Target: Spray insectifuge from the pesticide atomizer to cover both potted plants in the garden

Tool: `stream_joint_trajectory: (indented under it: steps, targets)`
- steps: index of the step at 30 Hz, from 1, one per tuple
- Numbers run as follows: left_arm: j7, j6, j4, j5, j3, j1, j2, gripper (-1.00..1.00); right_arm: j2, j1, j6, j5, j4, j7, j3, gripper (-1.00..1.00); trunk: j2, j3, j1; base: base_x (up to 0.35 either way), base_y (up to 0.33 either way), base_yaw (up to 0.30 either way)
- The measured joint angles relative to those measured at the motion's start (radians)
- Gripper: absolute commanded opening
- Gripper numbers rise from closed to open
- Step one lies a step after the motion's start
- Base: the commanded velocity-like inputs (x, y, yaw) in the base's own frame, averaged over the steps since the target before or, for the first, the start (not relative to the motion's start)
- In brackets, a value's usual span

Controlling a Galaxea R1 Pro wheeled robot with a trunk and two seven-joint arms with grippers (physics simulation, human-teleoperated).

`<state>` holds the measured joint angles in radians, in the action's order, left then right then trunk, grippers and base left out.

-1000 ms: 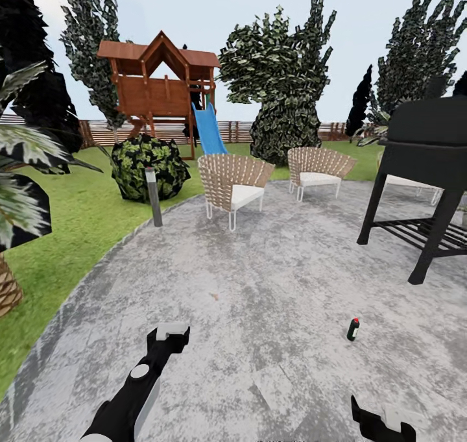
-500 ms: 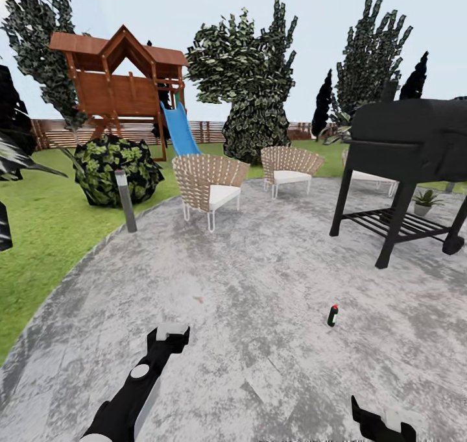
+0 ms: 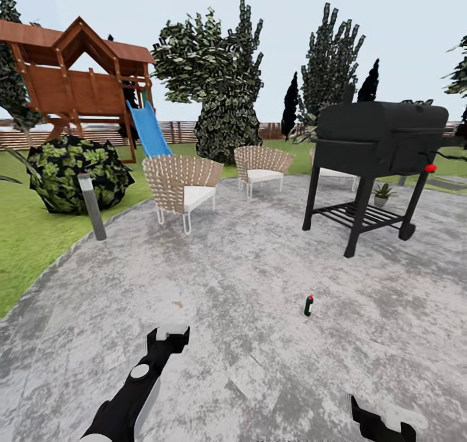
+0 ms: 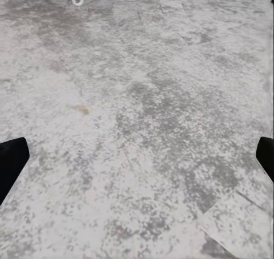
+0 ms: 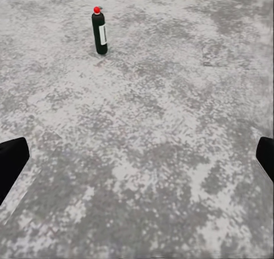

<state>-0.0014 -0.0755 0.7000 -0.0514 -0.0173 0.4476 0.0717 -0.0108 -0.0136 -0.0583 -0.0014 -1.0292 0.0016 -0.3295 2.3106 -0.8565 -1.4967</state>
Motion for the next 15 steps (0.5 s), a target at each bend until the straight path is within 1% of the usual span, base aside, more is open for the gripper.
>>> stream_joint_trajectory:
  steps: [9, 12, 15]
  targets:
    - [0.0, 0.0, 0.0, 0.0, -0.001, 0.0, 0.0, 1.0, -0.001, 0.0, 0.0, 0.0, 0.0, 0.0, 0.0, 1.0, 0.0, 0.0, 0.0, 0.0, 0.004, -0.282]
    - [0.0, 0.0, 0.0, 0.0, 0.0, 0.0, 0.0, 1.0, -0.001, 0.0, 0.0, 0.0, 0.0, 0.0, 0.0, 1.0, 0.0, 0.0, 0.0, 0.042, 0.121, -0.282]
    - [0.0, 0.001, 0.0, 0.0, 0.0, 0.0, 0.0, 1.0, 0.0, 0.0, 0.0, 0.0, 0.001, 0.0, 0.0, 1.0, 0.0, 0.0, 0.0, 0.16, 0.22, -0.282]
